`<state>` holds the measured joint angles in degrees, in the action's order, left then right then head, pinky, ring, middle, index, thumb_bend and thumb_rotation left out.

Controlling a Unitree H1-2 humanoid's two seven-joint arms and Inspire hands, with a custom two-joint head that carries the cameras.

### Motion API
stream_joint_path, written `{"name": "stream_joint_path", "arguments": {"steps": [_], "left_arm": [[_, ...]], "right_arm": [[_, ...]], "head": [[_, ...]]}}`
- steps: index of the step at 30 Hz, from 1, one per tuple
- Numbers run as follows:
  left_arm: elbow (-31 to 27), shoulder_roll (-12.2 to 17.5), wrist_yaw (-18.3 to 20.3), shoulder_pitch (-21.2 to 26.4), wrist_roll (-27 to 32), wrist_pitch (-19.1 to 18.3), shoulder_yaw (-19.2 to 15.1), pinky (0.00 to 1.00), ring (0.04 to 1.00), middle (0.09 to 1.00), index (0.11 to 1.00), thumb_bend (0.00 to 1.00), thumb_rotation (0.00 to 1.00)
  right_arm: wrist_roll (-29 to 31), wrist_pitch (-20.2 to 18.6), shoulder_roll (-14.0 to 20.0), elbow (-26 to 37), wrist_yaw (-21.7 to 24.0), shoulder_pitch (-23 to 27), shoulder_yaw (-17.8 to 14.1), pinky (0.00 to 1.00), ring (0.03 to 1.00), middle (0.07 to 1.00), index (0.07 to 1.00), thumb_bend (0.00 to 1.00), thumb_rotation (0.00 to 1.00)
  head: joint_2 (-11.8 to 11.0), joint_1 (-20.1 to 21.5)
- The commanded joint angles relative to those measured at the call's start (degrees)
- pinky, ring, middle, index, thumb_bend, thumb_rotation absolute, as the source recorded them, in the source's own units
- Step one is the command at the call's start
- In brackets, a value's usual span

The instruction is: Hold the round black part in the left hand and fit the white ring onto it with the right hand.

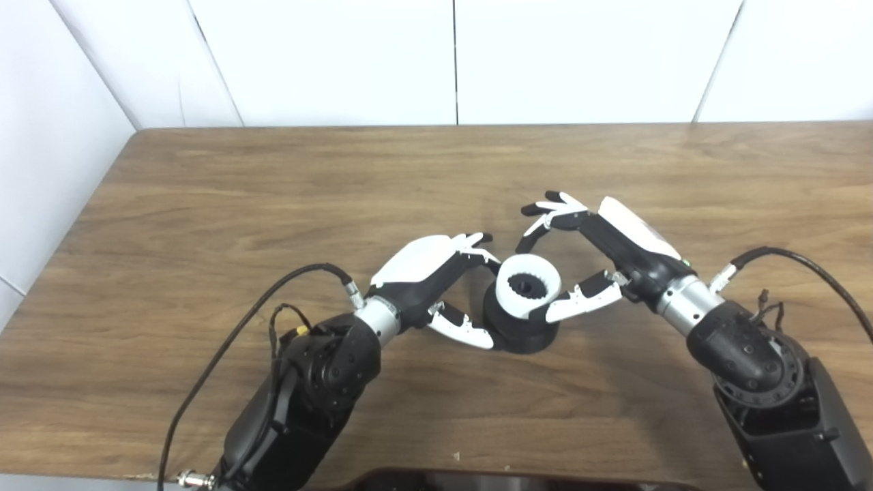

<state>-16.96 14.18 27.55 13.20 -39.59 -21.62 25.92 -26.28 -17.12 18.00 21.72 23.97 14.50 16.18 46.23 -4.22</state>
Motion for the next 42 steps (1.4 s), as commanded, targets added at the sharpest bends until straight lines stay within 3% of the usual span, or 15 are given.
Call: {"name": "stream_joint_path", "arguments": {"steps": [1,14,34,37,39,42], "left_arm": [[0.8,-0.6,1.0,0.9,1.1,1.0,1.0,0.84,1.0,0.991,0.73,0.84,0.3],[0.7,-0.6,0.7,0.6,1.0,1.3,0.8,0.83,1.0,0.984,0.726,0.85,0.28],[0.5,-0.4,1.0,0.6,1.2,1.3,0.9,0.84,1.0,0.988,0.732,0.84,0.29],[0.5,-0.4,1.1,0.6,1.2,1.1,0.9,0.83,1.0,0.989,0.733,0.84,0.29],[0.4,-0.5,1.4,0.6,1.2,0.7,0.9,0.84,1.0,0.991,0.736,0.84,0.29],[0.4,-0.4,1.5,0.6,1.4,0.7,0.9,0.84,1.0,0.99,0.744,0.85,0.3]], "right_arm": [[0.0,1.3,0.1,0.9,-0.5,1.4,-0.1,0.96,0.988,0.875,0.489,0.53,0.15],[-0.1,2.1,0.6,-0.5,-0.8,-0.2,0.2,0.99,0.992,0.877,0.489,0.52,0.15],[0.1,2.3,0.9,-1.9,-0.9,-0.8,0.3,0.93,0.974,0.879,0.494,0.52,0.16],[0.2,2.2,0.9,-1.7,-0.9,-0.8,0.1,0.92,0.968,0.875,0.61,0.83,0.27],[0.4,1.9,0.9,-1.6,-0.8,-0.7,0.1,0.91,0.968,0.876,0.648,0.91,0.31],[0.6,1.4,0.9,-1.3,-0.4,-0.6,-0.1,0.92,0.972,0.887,0.682,0.95,0.33]], "head": [[0.0,0.0],[0.1,0.1],[0.0,0.0],[0.0,0.0],[0.0,0.0],[0.0,-0.1]]}}
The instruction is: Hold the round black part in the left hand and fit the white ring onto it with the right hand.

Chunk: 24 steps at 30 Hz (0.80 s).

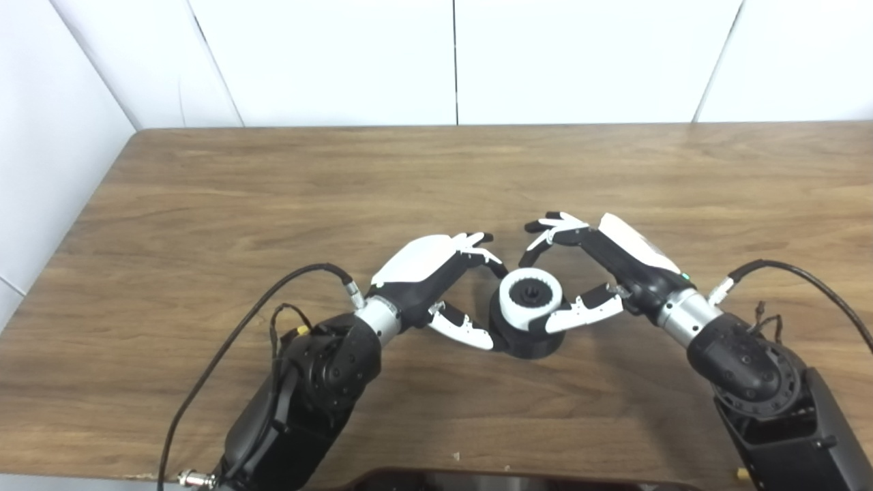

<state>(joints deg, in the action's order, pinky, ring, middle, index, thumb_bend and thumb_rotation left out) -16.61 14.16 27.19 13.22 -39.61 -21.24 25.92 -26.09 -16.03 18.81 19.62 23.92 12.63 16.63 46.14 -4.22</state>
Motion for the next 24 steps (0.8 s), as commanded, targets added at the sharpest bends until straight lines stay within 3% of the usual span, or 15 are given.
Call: {"name": "stream_joint_path", "arguments": {"steps": [1,11,24], "left_arm": [[0.0,-0.4,1.9,0.6,1.4,0.2,0.9,0.84,1.0,0.99,0.747,0.86,0.3],[-0.2,-0.1,2.1,0.6,1.1,0.0,1.1,0.84,1.0,0.989,0.784,0.91,0.3],[-1.0,0.6,3.0,0.8,1.0,-0.9,0.7,0.85,1.0,0.994,0.832,0.97,0.28]], "right_arm": [[0.4,0.4,0.1,0.8,-0.3,1.3,-0.6,0.92,0.972,0.889,0.69,0.96,0.35],[0.6,-0.1,0.1,1.5,-0.3,1.6,-1.3,0.93,0.978,0.917,0.768,1.0,0.4],[1.7,-0.4,-0.7,1.2,-1.5,1.6,-3.5,0.91,0.978,0.926,0.783,1.0,0.43]], "head": [[0.1,-0.1],[-0.1,-0.1],[-0.5,-0.2]]}}
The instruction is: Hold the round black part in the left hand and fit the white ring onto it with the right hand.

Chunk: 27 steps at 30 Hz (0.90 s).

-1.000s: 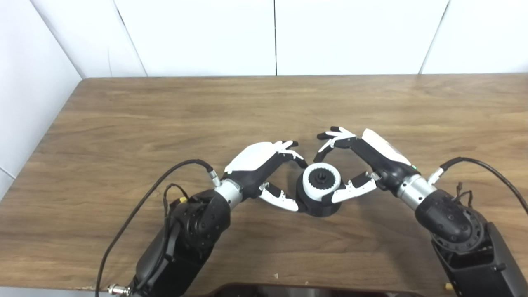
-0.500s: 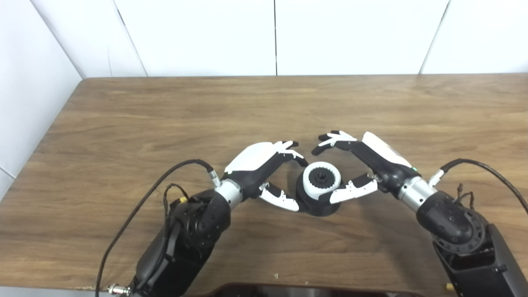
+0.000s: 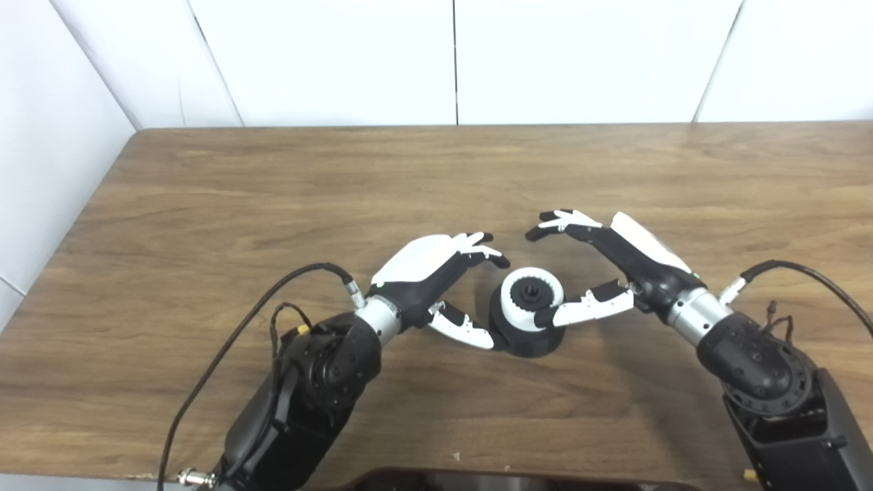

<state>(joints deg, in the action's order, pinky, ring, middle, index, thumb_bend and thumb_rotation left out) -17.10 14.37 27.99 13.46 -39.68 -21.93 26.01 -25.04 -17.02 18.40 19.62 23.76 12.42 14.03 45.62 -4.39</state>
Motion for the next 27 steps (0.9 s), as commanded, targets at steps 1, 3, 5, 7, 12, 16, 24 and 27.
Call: {"name": "stream_joint_path", "arguments": {"steps": [1,3,5,7,12,16,24,27], "left_arm": [[-0.6,0.5,2.1,0.5,1.1,-0.1,0.6,0.84,1.0,0.992,0.841,0.98,0.29],[-0.9,0.6,2.2,0.4,1.2,-0.3,0.3,0.85,1.0,0.991,0.875,0.98,0.29],[-1.6,0.6,2.2,0.2,1.9,-0.8,-0.4,0.86,1.0,0.99,0.892,0.97,0.3],[-2.1,0.5,1.9,-0.3,2.7,-1.2,-1.6,0.87,1.0,0.988,0.9,0.97,0.32],[-2.9,-0.4,-0.2,-1.6,5.0,-2.0,-5.3,0.85,0.98,0.969,0.893,0.91,0.42],[-4.2,-1.1,-2.3,-2.4,7.8,-2.2,-9.5,0.85,0.956,0.959,0.899,0.9,0.52],[-5.8,-3.6,-5.7,-4.3,12.9,-3.3,-15.6,0.9,0.957,0.971,0.947,0.95,0.61],[-6.2,-4.2,-6.9,-5.2,14.5,-3.3,-17.3,0.9,0.959,0.983,0.962,0.97,0.65]], "right_arm": [[0.6,0.5,-0.3,1.3,-1.3,1.8,-1.0,0.91,0.977,0.929,0.784,1.0,0.43],[0.6,-0.4,-0.6,1.4,-1.3,1.7,-1.3,0.88,0.968,0.941,0.792,1.0,0.44],[1.1,-0.4,-1.0,1.3,-1.8,1.2,-1.9,0.86,0.959,0.952,0.798,1.0,0.44],[1.4,-0.4,-1.4,1.3,-2.3,0.6,-2.6,0.86,0.957,0.957,0.803,1.0,0.45],[2.5,-0.8,-2.0,1.7,-3.6,-1.0,-4.2,0.88,0.962,0.958,0.821,1.0,0.49],[4.1,-1.2,-2.8,2.1,-5.1,-2.4,-6.5,0.9,0.957,0.949,0.853,0.9,0.59],[6.9,-0.9,-5.3,2.0,-8.6,-3.3,-9.7,0.9,0.944,0.941,0.904,0.71,0.89],[9.1,-1.4,-6.4,2.1,-9.4,-3.8,-10.8,0.89,0.943,0.943,0.904,0.68,0.96]], "head": [[-0.2,0.2],[-0.4,0.2],[-0.6,0.4],[-0.8,0.9],[-1.1,1.5],[-1.3,1.8],[-1.4,2.0],[-1.4,2.0]]}}
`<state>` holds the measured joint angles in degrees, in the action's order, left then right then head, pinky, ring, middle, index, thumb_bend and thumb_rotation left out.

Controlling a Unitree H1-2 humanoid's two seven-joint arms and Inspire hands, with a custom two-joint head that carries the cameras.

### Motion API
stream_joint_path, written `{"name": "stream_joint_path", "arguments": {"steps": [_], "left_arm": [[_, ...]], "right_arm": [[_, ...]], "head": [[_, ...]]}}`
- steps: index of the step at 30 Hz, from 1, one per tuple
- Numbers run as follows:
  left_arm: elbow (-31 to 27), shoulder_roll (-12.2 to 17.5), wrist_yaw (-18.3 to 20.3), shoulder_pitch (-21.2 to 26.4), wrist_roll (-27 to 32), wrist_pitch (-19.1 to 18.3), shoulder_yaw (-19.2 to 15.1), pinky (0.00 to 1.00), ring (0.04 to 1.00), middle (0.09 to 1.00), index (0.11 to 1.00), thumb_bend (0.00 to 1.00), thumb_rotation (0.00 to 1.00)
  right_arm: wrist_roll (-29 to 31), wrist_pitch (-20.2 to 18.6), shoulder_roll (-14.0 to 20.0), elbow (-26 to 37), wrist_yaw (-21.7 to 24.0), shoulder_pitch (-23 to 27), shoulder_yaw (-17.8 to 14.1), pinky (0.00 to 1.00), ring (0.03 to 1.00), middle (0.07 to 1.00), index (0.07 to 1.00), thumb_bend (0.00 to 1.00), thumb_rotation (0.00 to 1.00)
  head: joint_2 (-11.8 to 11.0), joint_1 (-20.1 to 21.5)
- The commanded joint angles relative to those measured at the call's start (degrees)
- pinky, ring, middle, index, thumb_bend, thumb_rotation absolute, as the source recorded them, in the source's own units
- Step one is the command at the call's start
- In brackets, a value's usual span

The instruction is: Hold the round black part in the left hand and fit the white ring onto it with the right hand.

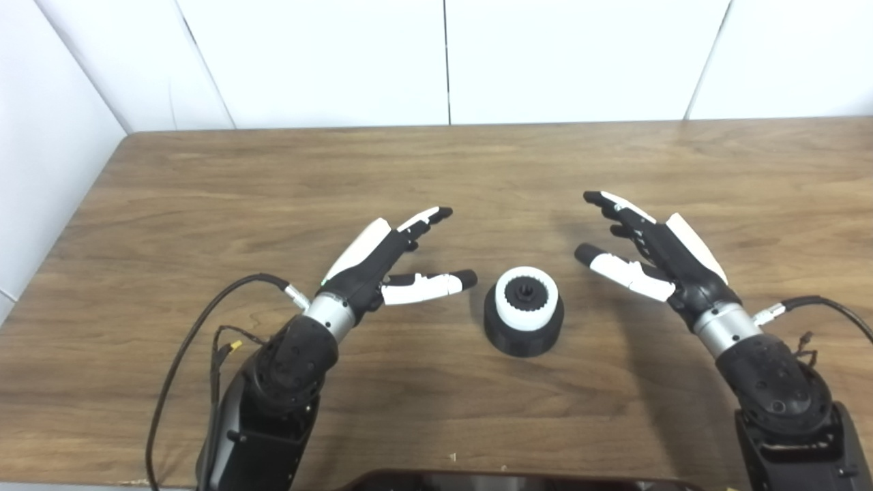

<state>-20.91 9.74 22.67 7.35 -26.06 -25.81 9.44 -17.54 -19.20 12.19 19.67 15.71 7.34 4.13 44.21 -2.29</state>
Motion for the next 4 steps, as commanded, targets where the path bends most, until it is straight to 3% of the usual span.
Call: {"name": "stream_joint_path", "arguments": {"steps": [1,4], "left_arm": [[-2.5,0.3,-2.1,0.6,1.4,0.9,-1.3,0.9,0.959,0.984,0.963,0.98,0.66],[-2.0,-0.3,-4.6,-0.6,3.1,3.3,-3.1,0.9,0.947,0.972,0.953,0.95,0.67]], "right_arm": [[2.3,0.9,-0.5,2.0,-1.4,1.1,-1.2,0.88,0.94,0.943,0.904,0.67,0.97],[5.8,0.8,-1.6,2.1,-1.6,0.3,-2.5,0.88,0.946,0.948,0.911,0.61,1.0]], "head": [[0.1,0.0],[0.0,0.2]]}}
